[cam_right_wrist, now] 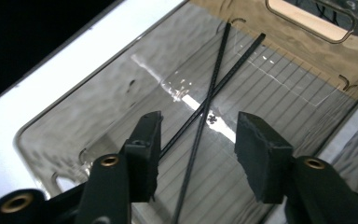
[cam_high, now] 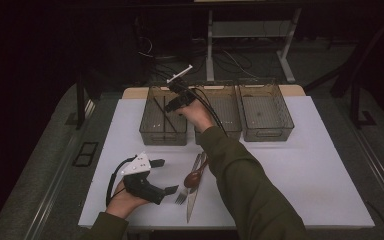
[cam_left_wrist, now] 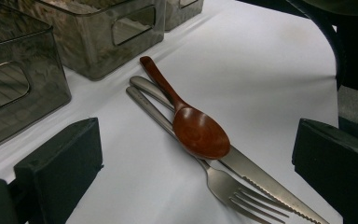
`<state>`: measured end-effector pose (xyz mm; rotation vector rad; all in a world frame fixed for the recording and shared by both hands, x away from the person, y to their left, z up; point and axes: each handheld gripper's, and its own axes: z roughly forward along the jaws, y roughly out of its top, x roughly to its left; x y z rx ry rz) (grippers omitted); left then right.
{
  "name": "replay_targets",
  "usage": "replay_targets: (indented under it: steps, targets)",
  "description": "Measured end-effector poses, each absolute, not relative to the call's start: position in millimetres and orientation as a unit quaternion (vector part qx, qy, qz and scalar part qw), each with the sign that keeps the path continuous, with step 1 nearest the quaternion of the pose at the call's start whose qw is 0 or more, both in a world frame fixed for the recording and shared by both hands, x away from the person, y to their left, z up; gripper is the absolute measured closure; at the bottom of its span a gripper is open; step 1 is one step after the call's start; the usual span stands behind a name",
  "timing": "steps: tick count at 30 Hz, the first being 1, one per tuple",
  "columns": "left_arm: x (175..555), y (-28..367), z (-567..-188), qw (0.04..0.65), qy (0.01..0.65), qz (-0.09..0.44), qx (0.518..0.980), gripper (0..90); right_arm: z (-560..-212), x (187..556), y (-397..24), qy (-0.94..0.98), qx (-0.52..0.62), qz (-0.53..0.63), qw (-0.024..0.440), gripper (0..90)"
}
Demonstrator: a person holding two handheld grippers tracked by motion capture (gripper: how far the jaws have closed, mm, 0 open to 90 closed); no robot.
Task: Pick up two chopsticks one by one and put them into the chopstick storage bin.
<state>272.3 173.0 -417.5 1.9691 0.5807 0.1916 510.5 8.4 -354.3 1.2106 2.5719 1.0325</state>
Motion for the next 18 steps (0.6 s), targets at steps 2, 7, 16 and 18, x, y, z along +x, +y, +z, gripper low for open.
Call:
replay_targets:
  steps: [2, 7, 16, 18]
  targets:
    - [273, 173, -418, 0.512, 0.242, 0.081, 0.82, 0.7, -353, 507, 2, 0.848, 0.391, 0.353, 0.055, 47.1]
    - [273, 172, -418, 0.51, 0.24, 0.083, 0.822, 0.7, -346, 496, -17, 0.845, 0.368, 0.383, 0.055, 45.6]
    - [273, 174, -419, 0.506, 0.246, 0.086, 0.822, 0.7, -341, 472, -55, 0.839, 0.343, 0.419, 0.052, 40.6]
    - [273, 173, -419, 0.507, 0.248, 0.089, 0.821, 0.8, -341, 466, -66, 0.836, 0.342, 0.426, 0.054, 40.1]
